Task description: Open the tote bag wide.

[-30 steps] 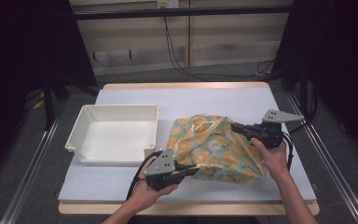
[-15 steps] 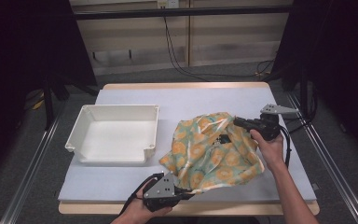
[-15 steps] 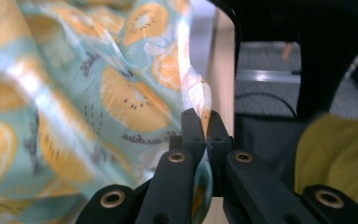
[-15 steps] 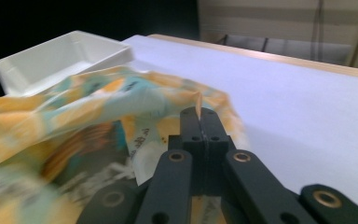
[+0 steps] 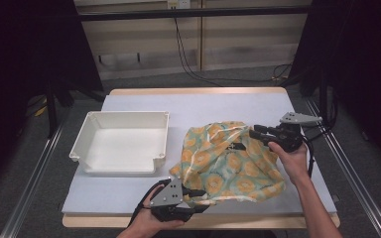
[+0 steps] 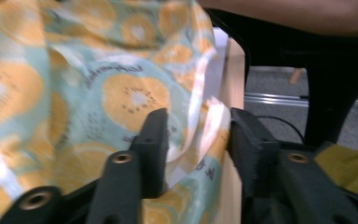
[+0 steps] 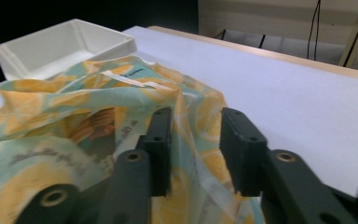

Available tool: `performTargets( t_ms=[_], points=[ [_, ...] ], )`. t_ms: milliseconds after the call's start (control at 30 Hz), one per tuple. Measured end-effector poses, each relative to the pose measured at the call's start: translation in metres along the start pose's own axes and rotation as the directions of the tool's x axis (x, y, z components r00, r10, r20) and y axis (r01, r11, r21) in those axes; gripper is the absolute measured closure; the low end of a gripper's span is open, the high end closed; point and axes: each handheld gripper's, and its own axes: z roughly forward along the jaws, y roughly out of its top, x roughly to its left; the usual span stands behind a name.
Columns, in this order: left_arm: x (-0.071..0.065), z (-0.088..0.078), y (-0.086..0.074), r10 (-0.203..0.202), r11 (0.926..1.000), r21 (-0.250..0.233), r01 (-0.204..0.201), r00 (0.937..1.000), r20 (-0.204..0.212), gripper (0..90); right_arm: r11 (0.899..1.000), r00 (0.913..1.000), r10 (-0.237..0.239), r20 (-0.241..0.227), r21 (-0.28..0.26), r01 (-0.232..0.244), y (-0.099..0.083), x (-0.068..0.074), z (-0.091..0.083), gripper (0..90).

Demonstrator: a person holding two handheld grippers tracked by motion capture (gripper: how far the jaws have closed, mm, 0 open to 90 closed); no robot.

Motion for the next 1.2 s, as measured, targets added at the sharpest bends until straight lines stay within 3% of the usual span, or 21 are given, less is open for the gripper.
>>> performTargets(
  t_ms=[100,233,367,433,500,533,600,667,700,833,900,1000,1067,1200],
  points=[
    [0.005,-0.008,0.007,-0.013,0.999,-0.044,0.012,0.9998,-0.014,51.8,1.0,0.9998,-0.014,0.012,-0.011,0.014,0.001,0.005,-0.021,57.2],
    [0.016,-0.021,0.015,-0.032,0.9949,-0.096,0.028,0.9989,-0.035,52.6,0.999,0.9992,-0.038,0.016,-0.031,0.038,0.001,0.015,-0.039,58.5],
    [0.024,-0.02,0.018,-0.04,0.9952,-0.092,0.035,0.9973,-0.062,65.0,0.998,0.9986,-0.053,-0.01,-0.041,0.052,0.0,0.027,-0.049,67.1],
    [0.034,-0.01,0.016,-0.053,0.9962,-0.075,0.046,0.9934,-0.102,67.6,0.997,0.9962,-0.074,-0.047,-0.04,0.072,-0.003,0.037,-0.051,75.1],
    [0.051,0.005,0.016,-0.052,0.9982,-0.039,0.046,0.9844,-0.168,69.3,0.995,0.992,-0.103,-0.072,-0.001,0.104,-0.008,0.051,-0.046,79.1],
    [0.051,0.005,0.016,-0.052,0.9982,-0.039,0.046,0.9844,-0.168,68.9,0.995,0.992,-0.103,-0.072,-0.001,0.104,-0.008,0.051,-0.046,79.1],
    [0.066,0.014,0.014,-0.08,0.9964,-0.044,0.073,0.9785,-0.19,68.4,0.992,0.9906,-0.118,-0.07,0.042,0.121,-0.013,0.055,-0.039,78.0],
    [0.075,0.02,0.011,-0.108,0.9941,-0.032,0.104,0.9759,-0.189,63.7,0.988,0.9906,-0.128,-0.048,0.081,0.132,-0.019,0.053,-0.032,74.3],
    [0.08,0.025,0.007,-0.103,0.9942,0.008,0.108,0.9704,-0.218,57.3,0.985,0.9912,-0.128,-0.035,0.11,0.131,-0.026,0.049,-0.025,67.0],
    [0.086,0.035,-0.003,-0.133,0.9902,0.015,0.139,0.9671,-0.217,50.4,0.981,0.9902,-0.14,0.008,0.138,0.137,-0.035,0.044,-0.018,57.2],
    [0.087,0.038,-0.006,-0.115,0.9916,0.034,0.124,0.973,-0.2,44.9,0.98,0.9914,-0.129,0.019,0.156,0.125,-0.042,0.038,-0.014,52.6],
    [0.085,0.043,-0.008,-0.106,0.9915,0.053,0.118,0.9756,-0.192,40.5,0.982,0.993,-0.118,0.005,0.147,0.116,-0.045,0.036,-0.012,50.2],
    [0.084,0.047,-0.01,-0.094,0.9917,0.068,0.109,0.9756,-0.199,36.2,0.978,0.9923,-0.123,0.015,0.172,0.119,-0.048,0.036,-0.008,48.4],
    [0.083,0.048,-0.012,-0.062,0.9911,0.103,0.085,0.976,-0.209,36.1,0.975,0.992,-0.125,0.021,0.187,0.119,-0.051,0.034,-0.001,47.6]
  ],
)
